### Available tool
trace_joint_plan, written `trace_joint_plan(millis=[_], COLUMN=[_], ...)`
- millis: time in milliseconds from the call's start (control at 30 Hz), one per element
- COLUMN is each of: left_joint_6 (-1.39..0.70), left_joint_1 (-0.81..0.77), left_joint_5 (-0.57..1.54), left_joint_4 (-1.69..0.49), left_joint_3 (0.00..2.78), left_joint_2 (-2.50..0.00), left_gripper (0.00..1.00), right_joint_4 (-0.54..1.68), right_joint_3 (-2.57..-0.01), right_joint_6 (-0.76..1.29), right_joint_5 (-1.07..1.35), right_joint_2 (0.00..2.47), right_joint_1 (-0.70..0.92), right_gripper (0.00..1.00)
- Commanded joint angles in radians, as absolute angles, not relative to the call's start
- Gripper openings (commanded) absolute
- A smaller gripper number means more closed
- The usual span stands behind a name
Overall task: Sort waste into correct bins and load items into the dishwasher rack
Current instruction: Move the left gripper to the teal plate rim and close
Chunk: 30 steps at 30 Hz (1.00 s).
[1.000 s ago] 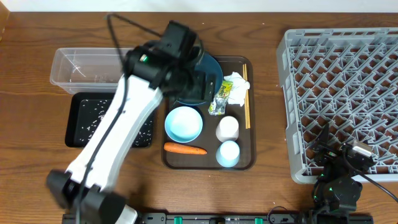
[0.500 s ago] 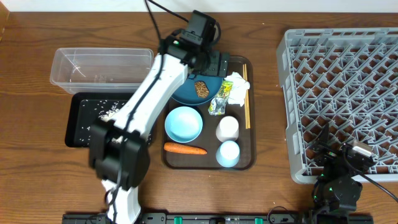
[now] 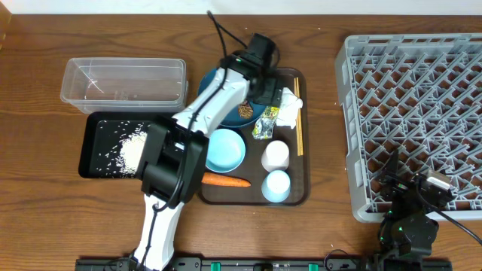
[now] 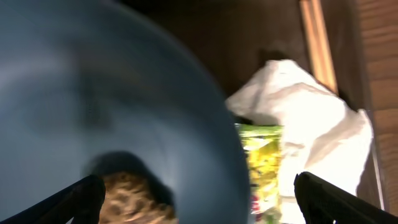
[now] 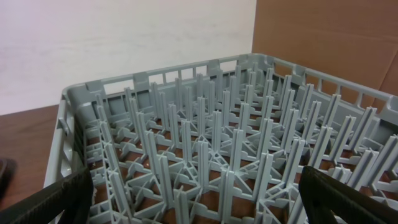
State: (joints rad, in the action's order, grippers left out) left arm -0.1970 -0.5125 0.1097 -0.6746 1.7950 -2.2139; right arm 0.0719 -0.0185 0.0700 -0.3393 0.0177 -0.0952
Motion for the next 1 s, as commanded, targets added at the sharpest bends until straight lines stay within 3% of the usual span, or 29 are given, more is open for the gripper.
trace_joint_plan(millis=[0, 200, 500, 633, 967], left_joint_6=[-0.152, -0.154, -0.2, -0.2, -0.204], left_joint_1=[-0.559, -0.595, -0.518, -0.517, -0.55], left_joint_5=[0.035, -0.146, 0.039, 0.046, 0.045], left_joint_4=[-0.67, -0.662, -0.657, -0.649, -0.642], left_joint_3=[1.813, 1.812, 1.809, 1.808, 1.805], left_joint_2=[-2.194, -2.198, -2.209, -2.215, -2.258], left_gripper=[0.98, 0.98, 0.99, 0.93, 0.92], right_joint_4=[0.086, 0.086, 0.086, 0.086, 0.086], right_joint_3=[-0.024, -0.024, -0.024, -0.024, -0.024], right_joint_6=[0.066, 0.066, 0.066, 0.067, 0.067], right_joint_5=[-0.332, -0.332, -0.332, -0.332, -0.332], right_joint_2=[0.016, 0.016, 0.016, 0.016, 0.016], right_joint_1=[-0.098, -0.098, -0.098, -0.098, -0.098], right_gripper=[0.99, 0.99, 0.99, 0.99, 0.99])
